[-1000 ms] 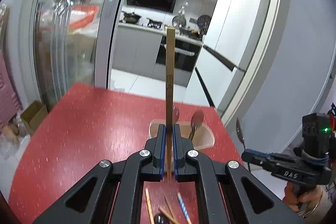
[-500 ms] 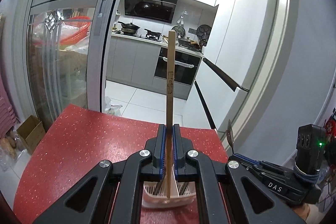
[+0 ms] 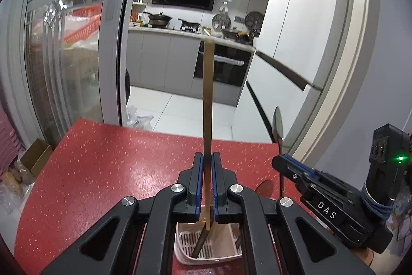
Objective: Organize utensils
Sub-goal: 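Carry the spoon and chopstick to the beige holder and lower them in, then open both tools to release spoon and chopstick, then withdraw to the table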
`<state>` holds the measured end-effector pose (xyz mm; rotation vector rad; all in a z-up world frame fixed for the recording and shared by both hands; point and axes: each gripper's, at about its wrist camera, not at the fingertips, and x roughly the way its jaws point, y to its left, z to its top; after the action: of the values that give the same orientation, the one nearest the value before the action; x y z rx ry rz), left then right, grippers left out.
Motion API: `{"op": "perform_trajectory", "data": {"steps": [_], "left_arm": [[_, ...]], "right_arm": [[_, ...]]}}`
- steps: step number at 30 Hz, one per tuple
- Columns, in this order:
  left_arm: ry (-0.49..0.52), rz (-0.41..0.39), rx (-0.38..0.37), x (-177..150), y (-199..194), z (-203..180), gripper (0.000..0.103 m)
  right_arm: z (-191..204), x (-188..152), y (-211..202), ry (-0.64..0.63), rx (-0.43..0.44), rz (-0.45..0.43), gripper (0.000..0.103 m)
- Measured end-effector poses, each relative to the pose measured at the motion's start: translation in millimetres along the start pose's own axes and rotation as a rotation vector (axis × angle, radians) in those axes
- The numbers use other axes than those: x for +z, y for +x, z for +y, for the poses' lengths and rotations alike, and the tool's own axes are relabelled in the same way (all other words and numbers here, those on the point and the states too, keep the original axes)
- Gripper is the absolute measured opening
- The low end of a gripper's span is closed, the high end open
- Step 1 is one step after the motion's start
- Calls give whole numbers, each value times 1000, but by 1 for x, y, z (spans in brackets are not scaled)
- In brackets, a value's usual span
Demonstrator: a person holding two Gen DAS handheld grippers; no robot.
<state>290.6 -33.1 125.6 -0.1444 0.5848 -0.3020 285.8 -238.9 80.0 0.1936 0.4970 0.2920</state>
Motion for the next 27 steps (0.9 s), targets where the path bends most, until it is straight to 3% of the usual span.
{"op": "perform_trajectory", "data": {"steps": [12,27], "left_arm": [[0,81,37,-28,25,1,32],[-10,103,92,-56,4,6,32]], "right_arm": [[-6,-30,8,-40,-52,10,13],[-10,-49,6,-52,-62,53,13]]}}
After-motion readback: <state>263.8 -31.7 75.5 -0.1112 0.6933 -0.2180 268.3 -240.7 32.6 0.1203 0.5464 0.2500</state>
